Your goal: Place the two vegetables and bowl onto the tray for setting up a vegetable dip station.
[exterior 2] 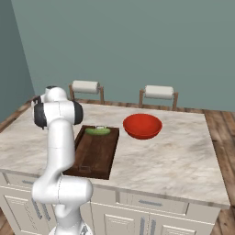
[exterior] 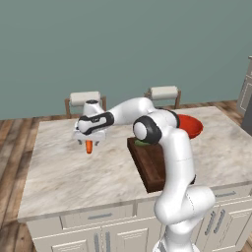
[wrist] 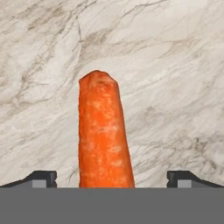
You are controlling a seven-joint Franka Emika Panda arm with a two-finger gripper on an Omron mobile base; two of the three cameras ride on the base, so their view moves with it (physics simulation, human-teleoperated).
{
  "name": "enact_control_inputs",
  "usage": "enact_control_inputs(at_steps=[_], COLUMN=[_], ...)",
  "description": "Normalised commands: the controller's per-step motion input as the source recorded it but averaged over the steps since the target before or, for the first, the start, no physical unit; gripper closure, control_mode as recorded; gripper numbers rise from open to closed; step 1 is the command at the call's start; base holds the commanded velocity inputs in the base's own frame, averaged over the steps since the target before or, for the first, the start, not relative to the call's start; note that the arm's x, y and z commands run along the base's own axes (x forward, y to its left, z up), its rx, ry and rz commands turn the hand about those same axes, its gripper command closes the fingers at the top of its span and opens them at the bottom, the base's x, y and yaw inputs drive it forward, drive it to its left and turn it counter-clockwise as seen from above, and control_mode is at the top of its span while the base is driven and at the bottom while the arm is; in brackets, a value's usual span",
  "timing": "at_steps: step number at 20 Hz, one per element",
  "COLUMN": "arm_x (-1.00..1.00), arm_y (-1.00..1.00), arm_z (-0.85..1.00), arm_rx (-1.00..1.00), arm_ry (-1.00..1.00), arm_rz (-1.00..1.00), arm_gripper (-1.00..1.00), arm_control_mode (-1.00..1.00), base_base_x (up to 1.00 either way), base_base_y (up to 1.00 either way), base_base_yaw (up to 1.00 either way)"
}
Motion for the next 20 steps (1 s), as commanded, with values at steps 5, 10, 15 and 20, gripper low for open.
enact_control_inputs(at_steps=[5, 10, 15, 20], arm_x=[0.0, 0.0, 0.0, 0.0], arm_y=[0.0, 0.0, 0.0, 0.0], arm_z=[-0.13, -0.12, 0.0, 0.0], arm_rx=[0.0, 0.0, 0.0, 0.0], arm_ry=[0.0, 0.0, 0.0, 0.0], arm_rz=[0.02, 0.01, 0.01, 0.0], arm_gripper=[-1.0, 1.0, 1.0, 1.0], arm_control_mode=[-1.0, -1.0, -1.0, -1.0], base_base_x=[0.0, 0.0, 0.0, 0.0], base_base_y=[0.0, 0.0, 0.0, 0.0], base_base_yaw=[0.0, 0.0, 0.0, 0.0])
